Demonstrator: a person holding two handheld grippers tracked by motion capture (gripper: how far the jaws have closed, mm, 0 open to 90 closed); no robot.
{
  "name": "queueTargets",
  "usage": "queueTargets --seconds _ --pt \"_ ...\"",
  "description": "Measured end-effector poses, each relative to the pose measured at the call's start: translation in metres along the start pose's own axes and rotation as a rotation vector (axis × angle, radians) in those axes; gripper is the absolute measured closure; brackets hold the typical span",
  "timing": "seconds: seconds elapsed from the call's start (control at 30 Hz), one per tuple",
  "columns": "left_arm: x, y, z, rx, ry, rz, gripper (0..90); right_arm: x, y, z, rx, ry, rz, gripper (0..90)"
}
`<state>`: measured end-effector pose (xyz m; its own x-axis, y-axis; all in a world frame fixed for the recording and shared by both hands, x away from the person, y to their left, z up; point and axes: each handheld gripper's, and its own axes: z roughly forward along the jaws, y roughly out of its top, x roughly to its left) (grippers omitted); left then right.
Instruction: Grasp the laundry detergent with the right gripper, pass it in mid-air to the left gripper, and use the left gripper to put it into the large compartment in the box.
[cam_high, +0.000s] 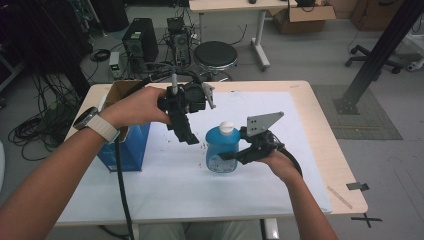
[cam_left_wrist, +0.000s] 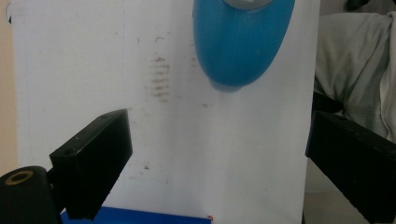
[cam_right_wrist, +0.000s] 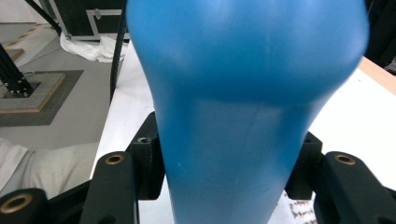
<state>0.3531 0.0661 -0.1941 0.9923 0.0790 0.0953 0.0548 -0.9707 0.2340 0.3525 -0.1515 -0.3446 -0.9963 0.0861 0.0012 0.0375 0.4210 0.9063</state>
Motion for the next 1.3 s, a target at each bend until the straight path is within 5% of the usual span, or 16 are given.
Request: queueTargets --seconds 0.67,1.3 --pt "-0.008 0.003 -0.006 0.006 -0.013 0.013 7.8 -0.001 0.015 0.025 0.018 0.043 -0.006 44.5" --pt "-0.009 0.022 0.016 0.032 -0.024 0.044 7.9 0.0 0.024 0.031 0.029 0.058 -0.013 44.5"
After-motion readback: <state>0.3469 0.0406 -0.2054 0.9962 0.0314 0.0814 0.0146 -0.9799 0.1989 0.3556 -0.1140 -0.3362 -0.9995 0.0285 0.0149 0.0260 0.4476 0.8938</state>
